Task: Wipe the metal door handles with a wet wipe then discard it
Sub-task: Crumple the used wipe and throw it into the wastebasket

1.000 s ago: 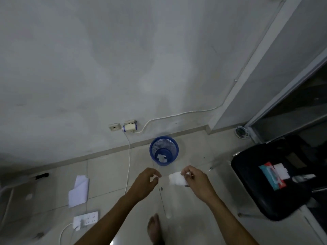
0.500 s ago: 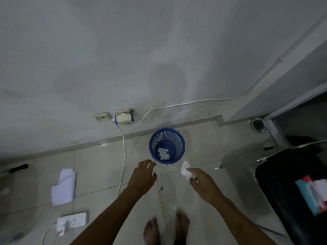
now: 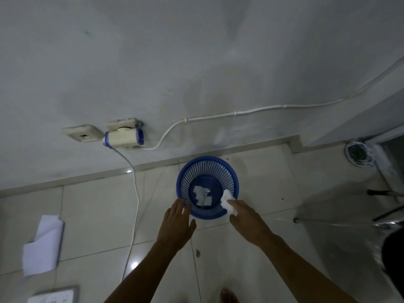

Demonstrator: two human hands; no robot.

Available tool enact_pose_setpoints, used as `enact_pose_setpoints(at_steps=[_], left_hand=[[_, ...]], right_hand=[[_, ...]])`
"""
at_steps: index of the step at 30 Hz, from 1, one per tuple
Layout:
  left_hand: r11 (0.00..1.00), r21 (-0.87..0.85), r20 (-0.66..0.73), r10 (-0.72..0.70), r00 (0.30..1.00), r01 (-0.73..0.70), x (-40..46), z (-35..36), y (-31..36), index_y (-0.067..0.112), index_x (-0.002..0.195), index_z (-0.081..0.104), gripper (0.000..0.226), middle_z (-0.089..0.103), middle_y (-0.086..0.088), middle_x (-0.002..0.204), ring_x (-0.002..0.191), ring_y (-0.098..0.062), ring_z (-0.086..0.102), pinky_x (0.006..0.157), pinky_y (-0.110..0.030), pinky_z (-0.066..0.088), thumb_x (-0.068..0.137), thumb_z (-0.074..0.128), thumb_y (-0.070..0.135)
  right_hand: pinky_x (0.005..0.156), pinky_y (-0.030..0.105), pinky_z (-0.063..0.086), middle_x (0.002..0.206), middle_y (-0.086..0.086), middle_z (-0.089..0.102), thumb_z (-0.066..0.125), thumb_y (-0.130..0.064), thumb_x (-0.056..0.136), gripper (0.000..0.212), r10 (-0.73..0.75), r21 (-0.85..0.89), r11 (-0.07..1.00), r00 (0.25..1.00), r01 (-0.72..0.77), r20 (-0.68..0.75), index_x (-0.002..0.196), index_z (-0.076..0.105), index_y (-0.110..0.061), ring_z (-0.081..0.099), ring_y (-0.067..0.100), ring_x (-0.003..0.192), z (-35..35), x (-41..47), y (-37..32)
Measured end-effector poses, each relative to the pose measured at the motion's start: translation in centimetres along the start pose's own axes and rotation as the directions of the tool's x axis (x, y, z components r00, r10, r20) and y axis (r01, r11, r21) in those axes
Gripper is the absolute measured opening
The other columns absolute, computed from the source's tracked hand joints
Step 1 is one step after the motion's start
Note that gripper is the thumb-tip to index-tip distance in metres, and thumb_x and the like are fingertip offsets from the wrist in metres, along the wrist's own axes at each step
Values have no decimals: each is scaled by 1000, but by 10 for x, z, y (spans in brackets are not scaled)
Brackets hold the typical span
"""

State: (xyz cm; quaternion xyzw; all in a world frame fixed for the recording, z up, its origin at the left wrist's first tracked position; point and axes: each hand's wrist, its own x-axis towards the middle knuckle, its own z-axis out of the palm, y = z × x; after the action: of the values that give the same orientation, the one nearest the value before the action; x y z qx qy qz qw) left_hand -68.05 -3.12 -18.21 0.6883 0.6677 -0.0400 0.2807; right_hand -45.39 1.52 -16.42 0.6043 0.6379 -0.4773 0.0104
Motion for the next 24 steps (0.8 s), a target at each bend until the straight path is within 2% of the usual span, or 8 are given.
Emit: enact_pose_setpoints(at_steps=[3,6,8,10,12,14,18,24], left_hand=[[1000,21,20,-11,1000,11,21,22,-17,16,152,24,67,14,-14,161,148,-30,16,118,-44,22,96,46,45],[998,57,55,-31,998,28,35,37,-30,20,154,9,76,-2,-11,162,150,-27,1,119,-43,10,91,19,62],[998,55,64,-24,998,21,38,45,-35,22,154,7,85,-5,-10,161,150,-27,-1,118,-42,8,81,2,66],[997,71,74,-29,997,24,42,56,-42,22,154,9,87,-2,-11,161,149,-28,4,118,-43,13,81,-1,69],[998,54,71,-36,997,32,46,62,-48,19,153,19,90,9,-13,160,147,-31,17,115,-46,23,85,-5,74],[998,54,82,-35,996,31,49,65,-49,19,153,14,102,5,-12,160,149,-29,13,117,-44,22,76,-20,77],[998,49,164,-53,985,45,50,58,-45,20,154,-4,125,-11,-9,162,150,-22,-6,122,-39,11,49,-39,80],[998,7,209,-69,975,69,54,58,-43,17,154,-1,131,-7,-9,162,150,-21,-2,121,-38,15,48,-34,86]], right_hand=[[110,35,39,150,7,41,54,-15,98,51,-14,-35,999,1000,14,2,146,37,-14,46,22,131,13,37,16],[107,38,41,150,10,40,52,-14,99,52,-26,-73,997,999,27,22,148,35,-13,47,25,129,18,67,23],[108,38,40,151,11,38,50,-13,99,52,-30,-87,996,999,32,22,148,33,-12,46,26,130,22,82,25],[109,37,38,154,12,33,49,-14,100,56,-47,-98,994,999,49,17,151,28,-12,41,27,135,23,96,25],[111,39,35,160,12,19,47,-18,101,60,-43,-120,992,999,47,31,153,19,-14,30,27,142,24,106,24],[113,41,33,162,10,10,46,-21,101,61,-32,-129,991,999,37,41,154,16,-17,23,27,146,24,113,23],[114,35,31,160,7,19,45,-20,101,57,-65,-124,990,997,70,41,153,24,-14,27,23,144,24,109,19],[95,36,47,141,7,45,45,-16,99,44,-97,-130,987,995,98,12,142,40,-12,52,22,115,19,96,26]])
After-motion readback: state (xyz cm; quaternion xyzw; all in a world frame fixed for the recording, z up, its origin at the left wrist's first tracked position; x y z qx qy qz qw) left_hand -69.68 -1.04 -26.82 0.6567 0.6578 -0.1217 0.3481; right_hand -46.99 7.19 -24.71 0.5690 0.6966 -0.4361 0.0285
